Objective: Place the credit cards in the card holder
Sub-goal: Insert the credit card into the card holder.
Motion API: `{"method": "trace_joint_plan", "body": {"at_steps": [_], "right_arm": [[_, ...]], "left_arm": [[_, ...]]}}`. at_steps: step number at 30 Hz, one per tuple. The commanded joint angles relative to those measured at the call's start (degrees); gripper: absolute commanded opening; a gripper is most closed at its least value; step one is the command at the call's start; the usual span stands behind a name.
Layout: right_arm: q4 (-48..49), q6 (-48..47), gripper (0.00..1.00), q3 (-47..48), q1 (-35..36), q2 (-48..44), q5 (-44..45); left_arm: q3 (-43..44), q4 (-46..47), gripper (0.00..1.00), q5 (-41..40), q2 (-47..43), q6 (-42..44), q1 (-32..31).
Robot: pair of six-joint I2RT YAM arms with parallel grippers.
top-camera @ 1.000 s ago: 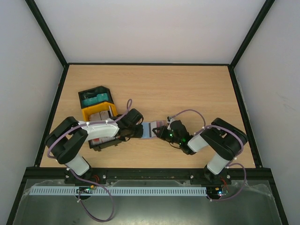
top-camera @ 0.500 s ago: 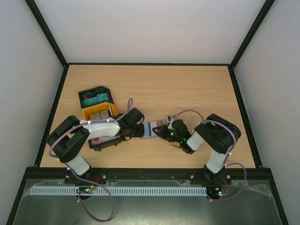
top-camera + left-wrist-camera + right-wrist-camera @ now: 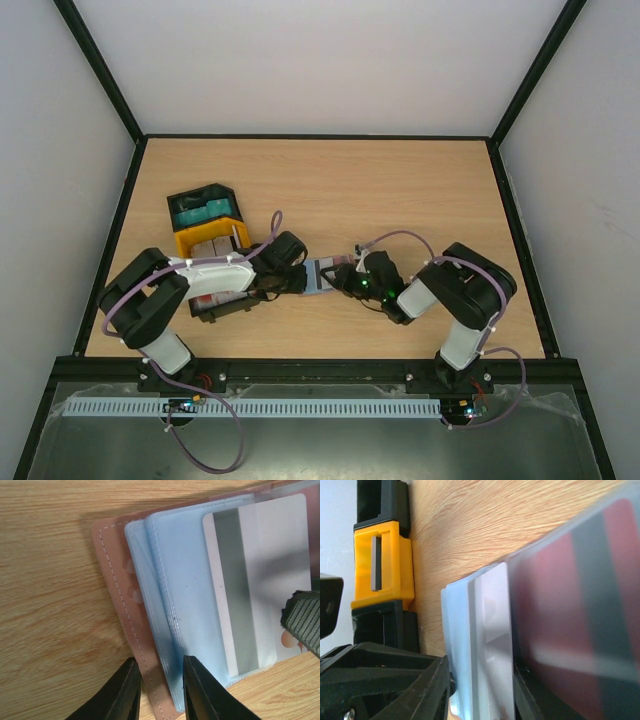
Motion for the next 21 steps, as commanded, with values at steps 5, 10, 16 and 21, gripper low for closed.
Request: {"method": "trace_joint_plan", "body": {"at_steps": [5, 10, 16, 21], "right_arm": [[-13.0, -3.1, 0.39, 1.3, 0.4, -3.5, 4.3], [-20.5, -5.2, 0.44, 3.2, 2.0, -6.0, 8.2], [-31.5, -9.3, 0.48, 8.5, 4.7, -7.3, 14.8], [-34.2, -10.5, 0.48, 12.0, 6.9, -4.6, 15.1]], "left_arm": [[-0.5, 1.3, 0.27, -0.4, 0.3, 0.2, -0.5], [-0.3, 1.9, 0.28, -0.6, 1.3, 0.1, -0.4], [-0.2, 2.8, 0.27, -0.2, 1.8, -0.1, -0.3], [-0.2, 3.5, 0.27, 0.6, 1.7, -0.3, -0.1]]}}
